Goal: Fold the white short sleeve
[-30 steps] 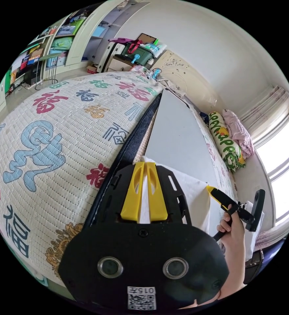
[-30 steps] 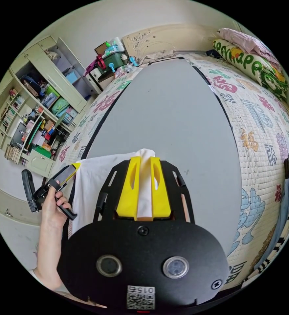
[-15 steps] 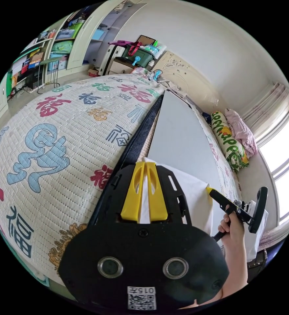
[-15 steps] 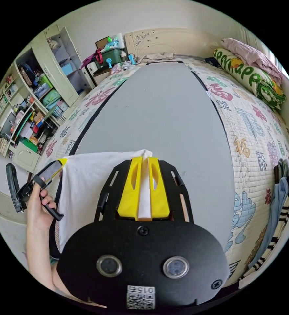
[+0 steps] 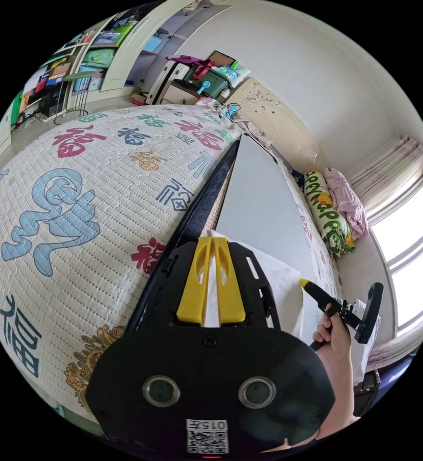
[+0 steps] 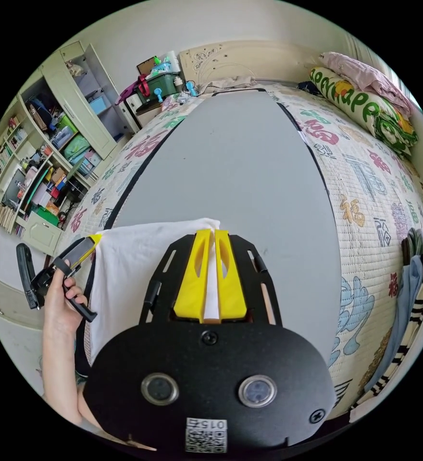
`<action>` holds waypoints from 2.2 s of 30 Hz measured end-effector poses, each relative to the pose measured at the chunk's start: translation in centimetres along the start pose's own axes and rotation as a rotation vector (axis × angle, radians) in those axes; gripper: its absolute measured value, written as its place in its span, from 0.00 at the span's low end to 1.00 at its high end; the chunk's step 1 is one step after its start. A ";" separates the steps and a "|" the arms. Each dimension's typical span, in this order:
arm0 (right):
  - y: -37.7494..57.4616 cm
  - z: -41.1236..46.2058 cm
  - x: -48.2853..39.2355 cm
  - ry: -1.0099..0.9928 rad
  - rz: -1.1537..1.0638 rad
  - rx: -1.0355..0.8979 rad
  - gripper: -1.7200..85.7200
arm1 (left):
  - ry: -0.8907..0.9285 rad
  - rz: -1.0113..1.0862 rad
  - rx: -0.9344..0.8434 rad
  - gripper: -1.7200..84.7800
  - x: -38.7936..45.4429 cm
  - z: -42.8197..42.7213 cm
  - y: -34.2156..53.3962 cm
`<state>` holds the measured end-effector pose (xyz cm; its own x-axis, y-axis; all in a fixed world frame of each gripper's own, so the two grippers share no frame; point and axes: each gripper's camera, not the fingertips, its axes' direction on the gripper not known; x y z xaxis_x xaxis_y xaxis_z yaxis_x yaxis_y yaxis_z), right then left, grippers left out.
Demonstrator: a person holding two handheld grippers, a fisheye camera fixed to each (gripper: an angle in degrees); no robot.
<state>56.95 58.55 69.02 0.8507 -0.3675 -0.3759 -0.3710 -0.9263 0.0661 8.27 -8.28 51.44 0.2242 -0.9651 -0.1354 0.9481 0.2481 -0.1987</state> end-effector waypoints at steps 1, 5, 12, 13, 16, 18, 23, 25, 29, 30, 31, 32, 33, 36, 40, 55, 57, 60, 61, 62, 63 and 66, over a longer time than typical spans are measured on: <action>0.3 -0.2 -0.5 -0.014 -0.010 -0.003 0.03 | 0.000 0.000 0.001 0.01 0.0 -0.1 -0.1; 1.7 1.4 -2.1 -0.018 -0.070 -0.064 0.02 | 0.013 -0.010 -0.001 0.01 -0.6 -0.5 -0.9; 3.6 0.2 -3.1 -0.004 -0.100 -0.099 0.01 | 0.027 0.007 0.003 0.01 -0.1 -2.2 -3.3; 4.0 -1.2 -3.3 -0.011 -0.110 -0.095 0.01 | -0.021 0.026 0.018 0.01 0.9 -3.0 -3.9; 5.3 -4.0 -4.4 -0.057 -0.161 -0.110 0.01 | -0.097 0.114 0.068 0.01 3.8 -5.3 -5.0; 6.0 -5.6 -5.4 -0.070 -0.193 -0.113 0.01 | -0.047 0.223 0.087 0.01 7.4 -7.6 -6.2; 8.3 -9.3 -9.5 -0.029 -0.343 -0.172 0.01 | 0.201 0.516 -0.090 0.01 16.3 -6.0 -7.5; 9.1 -9.2 -10.8 0.017 -0.395 -0.218 0.01 | 0.122 0.575 -0.197 0.01 18.9 -2.3 -7.4; 10.3 -6.4 -11.9 0.084 -0.443 -0.303 0.01 | -0.003 0.565 -0.378 0.01 19.4 3.5 -7.9; 10.4 -6.0 -11.9 0.070 -0.445 -0.314 0.01 | -0.017 0.568 -0.398 0.01 19.7 3.8 -8.5; 10.4 -5.1 -11.8 0.037 -0.449 -0.341 0.01 | -0.016 0.569 -0.394 0.01 19.8 3.6 -8.9; 10.5 -4.2 -11.7 0.021 -0.450 -0.372 0.01 | -0.030 0.562 -0.375 0.01 20.1 3.0 -9.8; 10.5 -3.8 -11.6 0.020 -0.449 -0.384 0.01 | -0.054 0.561 -0.352 0.01 20.4 2.3 -10.5; 10.6 -2.0 -11.2 0.025 -0.433 -0.428 0.01 | -0.098 0.569 -0.355 0.01 20.5 2.2 -11.8; 10.6 -2.2 -10.7 -0.006 -0.409 -0.440 0.01 | -0.101 0.573 -0.355 0.01 20.7 1.9 -13.3; 9.0 -7.6 -12.8 0.066 -0.396 -0.462 0.01 | 0.009 0.657 -0.377 0.01 27.5 -4.2 -21.0; 8.6 -8.7 -13.4 0.099 -0.398 -0.426 0.01 | 0.022 0.679 -0.383 0.01 28.7 -4.1 -21.5; 7.0 -10.5 -13.1 0.175 -0.333 -0.331 0.02 | 0.030 0.720 -0.447 0.01 30.6 -3.8 -22.3; 6.2 -11.0 -12.5 0.180 -0.288 -0.285 0.02 | 0.053 0.737 -0.466 0.01 31.2 -3.9 -22.4; 5.4 -11.6 -11.5 0.172 -0.230 -0.236 0.02 | 0.105 0.777 -0.518 0.01 32.4 -4.0 -22.4; 5.1 -12.1 -10.9 0.167 -0.195 -0.205 0.03 | 0.134 0.828 -0.567 0.01 33.9 -4.3 -22.2; 3.6 -13.9 -7.9 0.145 -0.067 -0.120 0.04 | 0.163 0.976 -0.582 0.01 38.3 -6.4 -21.0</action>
<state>54.12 56.94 85.11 0.9199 -0.3048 -0.2467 -0.2721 -0.9492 0.1580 -4.52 -49.90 44.24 0.7346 -0.3283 -0.5938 0.1288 0.9267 -0.3529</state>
